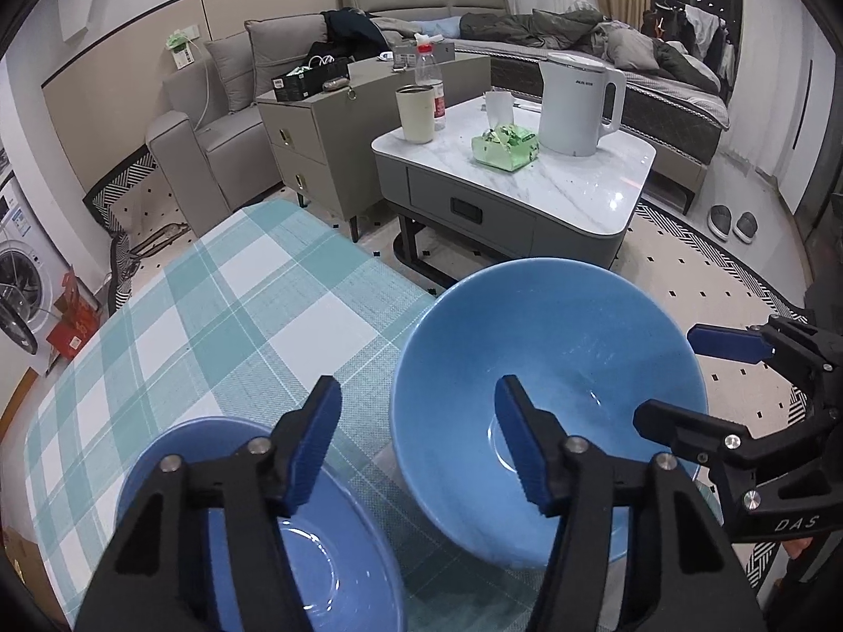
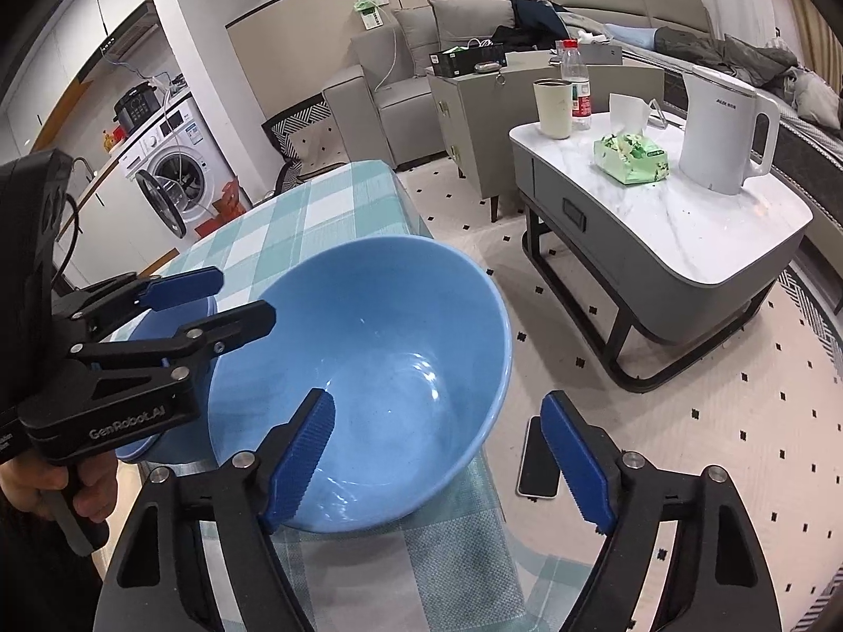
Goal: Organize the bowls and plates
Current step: 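Close both grippers on the light blue bowl's rim, then lift the light blue bowl with both grippers and carry it toward the dark blue bowl, then lower the light blue bowl into the dark blue bowl with both grippers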
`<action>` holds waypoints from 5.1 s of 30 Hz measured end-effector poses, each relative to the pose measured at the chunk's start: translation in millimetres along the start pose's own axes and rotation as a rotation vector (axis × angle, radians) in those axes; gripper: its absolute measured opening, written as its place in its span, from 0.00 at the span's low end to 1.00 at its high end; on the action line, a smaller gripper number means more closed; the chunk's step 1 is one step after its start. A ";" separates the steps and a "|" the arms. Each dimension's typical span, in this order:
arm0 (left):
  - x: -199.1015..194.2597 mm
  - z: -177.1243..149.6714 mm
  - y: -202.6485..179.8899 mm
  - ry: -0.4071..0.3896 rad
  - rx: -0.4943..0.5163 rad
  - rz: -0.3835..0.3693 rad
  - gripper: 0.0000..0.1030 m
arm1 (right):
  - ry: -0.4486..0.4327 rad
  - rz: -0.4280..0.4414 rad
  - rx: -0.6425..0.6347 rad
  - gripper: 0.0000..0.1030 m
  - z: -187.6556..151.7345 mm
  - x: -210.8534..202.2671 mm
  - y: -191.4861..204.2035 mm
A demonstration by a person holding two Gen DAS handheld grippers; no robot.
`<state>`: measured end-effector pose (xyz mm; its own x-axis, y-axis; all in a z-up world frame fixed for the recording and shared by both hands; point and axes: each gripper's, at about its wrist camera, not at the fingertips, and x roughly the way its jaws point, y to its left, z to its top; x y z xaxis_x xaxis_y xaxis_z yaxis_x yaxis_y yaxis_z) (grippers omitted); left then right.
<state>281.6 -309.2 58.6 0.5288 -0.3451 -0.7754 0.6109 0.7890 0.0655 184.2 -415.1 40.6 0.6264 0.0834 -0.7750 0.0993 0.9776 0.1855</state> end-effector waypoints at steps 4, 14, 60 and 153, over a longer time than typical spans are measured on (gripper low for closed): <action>6.2 1.6 -1.3 0.018 0.006 -0.008 0.50 | 0.009 0.007 -0.013 0.74 -1.3 4.6 1.2; 20.1 -0.4 -4.2 0.068 0.013 -0.017 0.36 | 0.017 0.021 -0.037 0.59 -3.1 11.6 5.6; -15.9 -10.5 5.7 0.010 -0.031 0.020 0.22 | -0.052 -0.055 -0.076 0.24 -3.3 -2.0 9.3; -130.0 -92.4 141.2 -0.189 -0.321 0.164 0.22 | -0.198 0.078 -0.349 0.24 30.8 -30.2 197.8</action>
<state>244.7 -106.0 110.6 0.7216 -0.2650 -0.6395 0.3102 0.9497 -0.0435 208.8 -230.2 119.3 0.7619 0.1543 -0.6291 -0.2011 0.9796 -0.0033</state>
